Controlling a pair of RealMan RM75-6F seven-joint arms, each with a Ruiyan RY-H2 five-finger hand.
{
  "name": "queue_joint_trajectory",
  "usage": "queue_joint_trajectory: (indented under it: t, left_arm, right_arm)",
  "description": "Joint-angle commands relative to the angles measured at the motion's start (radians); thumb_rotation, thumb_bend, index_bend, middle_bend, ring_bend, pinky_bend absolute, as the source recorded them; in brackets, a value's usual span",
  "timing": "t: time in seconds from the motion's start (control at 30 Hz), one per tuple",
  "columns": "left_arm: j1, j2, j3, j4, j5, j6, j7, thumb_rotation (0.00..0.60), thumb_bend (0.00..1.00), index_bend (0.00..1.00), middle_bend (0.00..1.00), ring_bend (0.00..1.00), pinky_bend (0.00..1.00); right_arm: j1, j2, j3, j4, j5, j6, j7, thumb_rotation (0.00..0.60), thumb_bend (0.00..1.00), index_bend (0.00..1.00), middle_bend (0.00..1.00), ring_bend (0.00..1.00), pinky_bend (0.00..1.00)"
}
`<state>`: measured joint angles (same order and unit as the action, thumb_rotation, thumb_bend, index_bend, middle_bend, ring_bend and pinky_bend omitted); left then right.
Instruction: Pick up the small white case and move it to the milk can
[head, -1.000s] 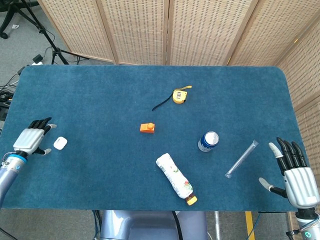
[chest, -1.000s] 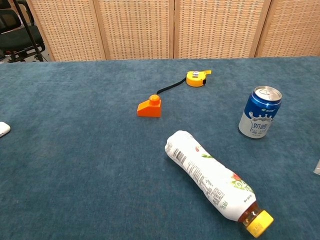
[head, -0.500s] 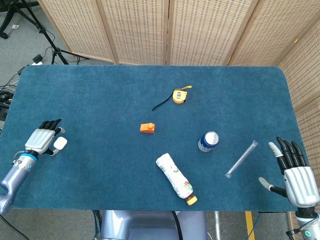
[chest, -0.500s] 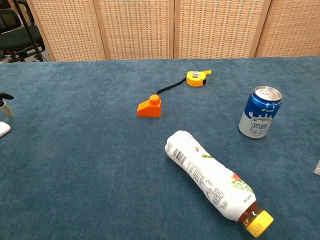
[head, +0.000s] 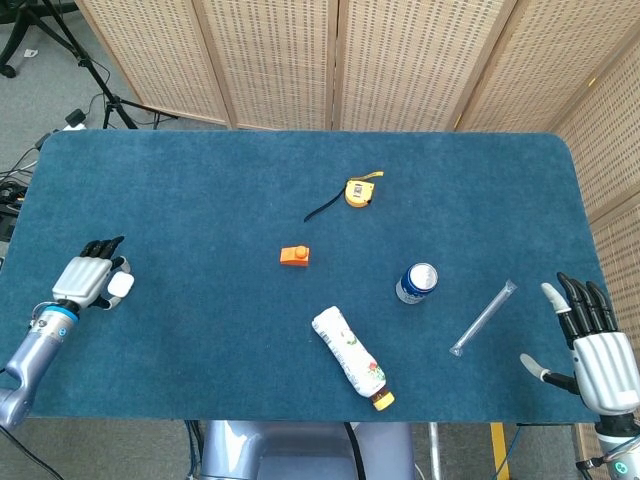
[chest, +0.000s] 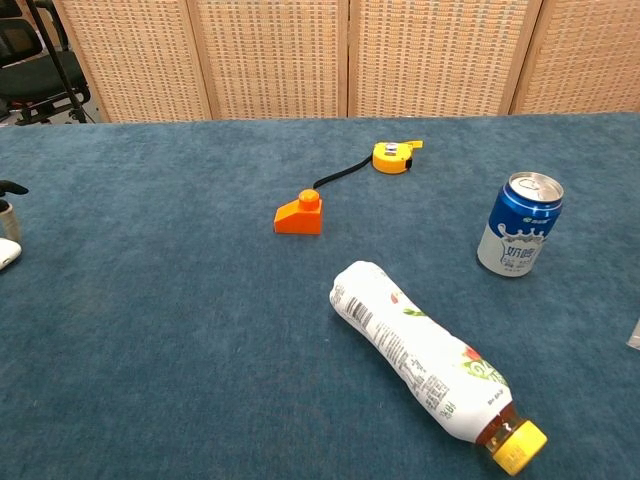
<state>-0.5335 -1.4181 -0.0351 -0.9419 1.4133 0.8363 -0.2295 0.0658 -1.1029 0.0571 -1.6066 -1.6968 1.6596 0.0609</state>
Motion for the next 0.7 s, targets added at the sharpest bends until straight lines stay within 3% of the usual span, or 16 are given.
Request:
queue_joint_trajectory:
  t: [0.03, 0.2, 0.33, 0.53, 0.7]
  left_arm:
    - [0.005, 0.03, -0.009, -0.055, 0.013, 0.046, -0.019, 0.6, 0.35, 0.52, 0.0, 0.0, 0.0]
    - [0.003, 0.086, -0.033, -0.222, 0.073, 0.172, -0.033, 0.6, 0.35, 0.52, 0.0, 0.0, 0.0]
    - [-0.017, 0.107, -0.054, -0.385, 0.127, 0.249, 0.046, 0.6, 0.34, 0.52, 0.0, 0.0, 0.0]
    - [-0.086, 0.036, -0.11, -0.53, 0.053, 0.177, 0.231, 0.6, 0.34, 0.52, 0.0, 0.0, 0.0]
    - [-0.162, -0.097, -0.163, -0.53, -0.105, 0.086, 0.417, 0.6, 0.35, 0.52, 0.0, 0.0, 0.0]
  right_arm:
    - [0.0, 0.001, 0.0, -0.001, -0.001, 0.001, 0.002, 0.6, 0.0, 0.0, 0.0, 0.0, 0.0]
    - [-0.002, 0.004, -0.002, -0.003, -0.005, 0.004, 0.006, 0.6, 0.0, 0.0, 0.0, 0.0, 0.0]
    - [-0.003, 0.007, -0.004, -0.002, -0.015, 0.015, 0.017, 0.6, 0.0, 0.0, 0.0, 0.0, 0.0]
    - [-0.005, 0.015, -0.002, -0.001, -0.012, 0.02, 0.038, 0.6, 0.0, 0.0, 0.0, 0.0, 0.0]
    - [-0.001, 0.021, -0.007, 0.001, -0.017, 0.011, 0.057, 0.6, 0.0, 0.0, 0.0, 0.0, 0.0]
